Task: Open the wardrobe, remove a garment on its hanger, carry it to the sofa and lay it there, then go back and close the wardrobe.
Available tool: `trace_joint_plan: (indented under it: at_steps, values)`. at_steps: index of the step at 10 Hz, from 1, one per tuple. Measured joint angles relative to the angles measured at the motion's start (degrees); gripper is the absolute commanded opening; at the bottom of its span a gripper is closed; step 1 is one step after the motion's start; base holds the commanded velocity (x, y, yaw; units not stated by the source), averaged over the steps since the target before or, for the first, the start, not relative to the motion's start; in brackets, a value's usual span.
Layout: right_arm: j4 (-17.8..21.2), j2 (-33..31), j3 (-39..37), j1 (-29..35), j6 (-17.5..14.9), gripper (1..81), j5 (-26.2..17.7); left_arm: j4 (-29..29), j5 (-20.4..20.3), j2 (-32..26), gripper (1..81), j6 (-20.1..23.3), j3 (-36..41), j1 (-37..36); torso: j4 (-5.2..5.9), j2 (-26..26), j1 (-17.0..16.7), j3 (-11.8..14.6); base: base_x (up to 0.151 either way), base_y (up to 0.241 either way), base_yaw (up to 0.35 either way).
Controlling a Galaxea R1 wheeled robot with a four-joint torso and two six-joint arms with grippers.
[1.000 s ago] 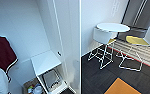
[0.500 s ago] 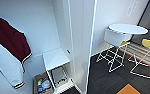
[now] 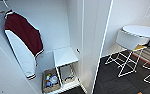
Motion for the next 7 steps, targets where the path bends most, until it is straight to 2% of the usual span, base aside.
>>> trace_joint_plan:
  at_steps: [7]
  values:
    - [0.11,0.05,0.0,0.06,0.44,81.1,-0.02,0.04,0.04,0.29,81.1,0.06,-0.04,0.41,0.0,-0.02,-0.03,0.02,0.0,0.0,0.296]
